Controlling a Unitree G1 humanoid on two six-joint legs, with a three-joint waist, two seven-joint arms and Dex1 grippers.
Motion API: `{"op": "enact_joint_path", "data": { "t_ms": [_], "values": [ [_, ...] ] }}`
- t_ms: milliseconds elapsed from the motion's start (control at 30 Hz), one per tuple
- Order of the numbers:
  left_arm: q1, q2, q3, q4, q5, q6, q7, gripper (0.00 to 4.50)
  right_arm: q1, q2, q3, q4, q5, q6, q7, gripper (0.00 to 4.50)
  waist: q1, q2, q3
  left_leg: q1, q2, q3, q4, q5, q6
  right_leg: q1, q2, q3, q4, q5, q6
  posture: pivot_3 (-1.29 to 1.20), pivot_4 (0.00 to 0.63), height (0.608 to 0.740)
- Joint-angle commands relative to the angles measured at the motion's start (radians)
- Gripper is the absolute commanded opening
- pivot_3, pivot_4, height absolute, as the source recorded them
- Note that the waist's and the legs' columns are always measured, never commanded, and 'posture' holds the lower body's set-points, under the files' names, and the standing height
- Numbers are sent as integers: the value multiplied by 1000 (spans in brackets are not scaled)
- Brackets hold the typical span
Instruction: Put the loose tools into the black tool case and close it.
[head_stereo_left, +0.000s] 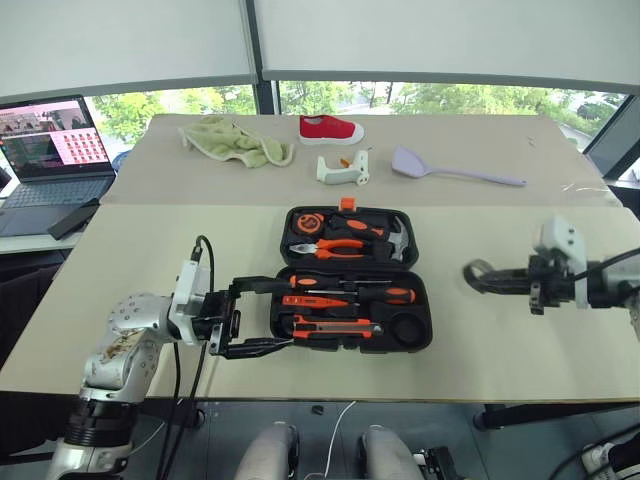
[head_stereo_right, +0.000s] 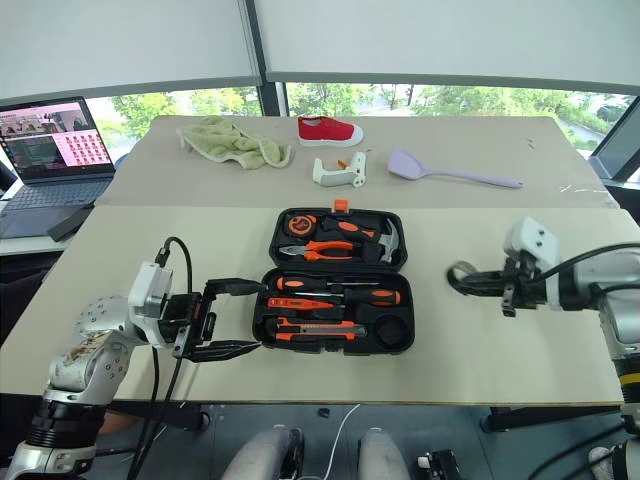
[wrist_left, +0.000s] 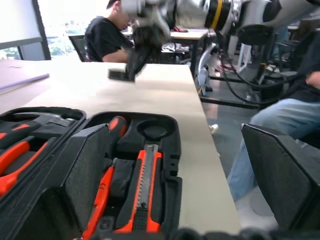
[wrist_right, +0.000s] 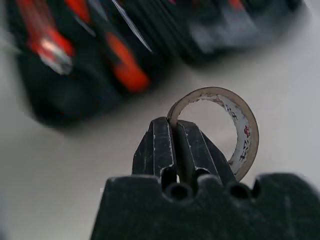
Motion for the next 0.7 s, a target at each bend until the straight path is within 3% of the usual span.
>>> {"op": "enact_joint_path", "data": {
  "t_ms": [33,167,233,333,533,700],
  "values": [
    [25,21,16,6,3,-37,-27,4500,-5,11,43,-244,137,237,-64,28,5,0,0,0,0,-1,0,0,0,0,-1,0,0,0,0,0,150,740],
    [52,22,13,6,13,-60,-26,4500,-25,45,168,-328,81,379,-199,28,16,-2,1,-2,-1,-1,0,0,0,-2,-5,-1,-1,0,0,0,150,740],
    [57,20,10,0,14,-63,-22,4500,-15,14,230,-332,7,364,-216,28,22,-2,1,-7,-2,-1,1,0,0,-10,-7,0,-1,1,0,0,150,740],
    [67,20,13,-3,16,-69,-20,4500,3,-20,279,-325,-56,331,-216,28,27,-2,1,-15,-3,-1,2,0,0,-17,-6,0,1,1,0,0,150,740],
    [92,36,29,5,25,-87,-23,4500,11,-93,344,-330,-132,331,-189,28,26,-2,1,-15,-2,0,2,0,0,-16,-5,0,1,1,0,0,150,740],
    [87,39,32,18,27,-97,-16,4500,4,-63,371,-329,-136,354,-193,28,31,-3,1,-15,-3,0,2,0,0,-15,-4,-1,0,1,0,0,150,740]
  ]
}}
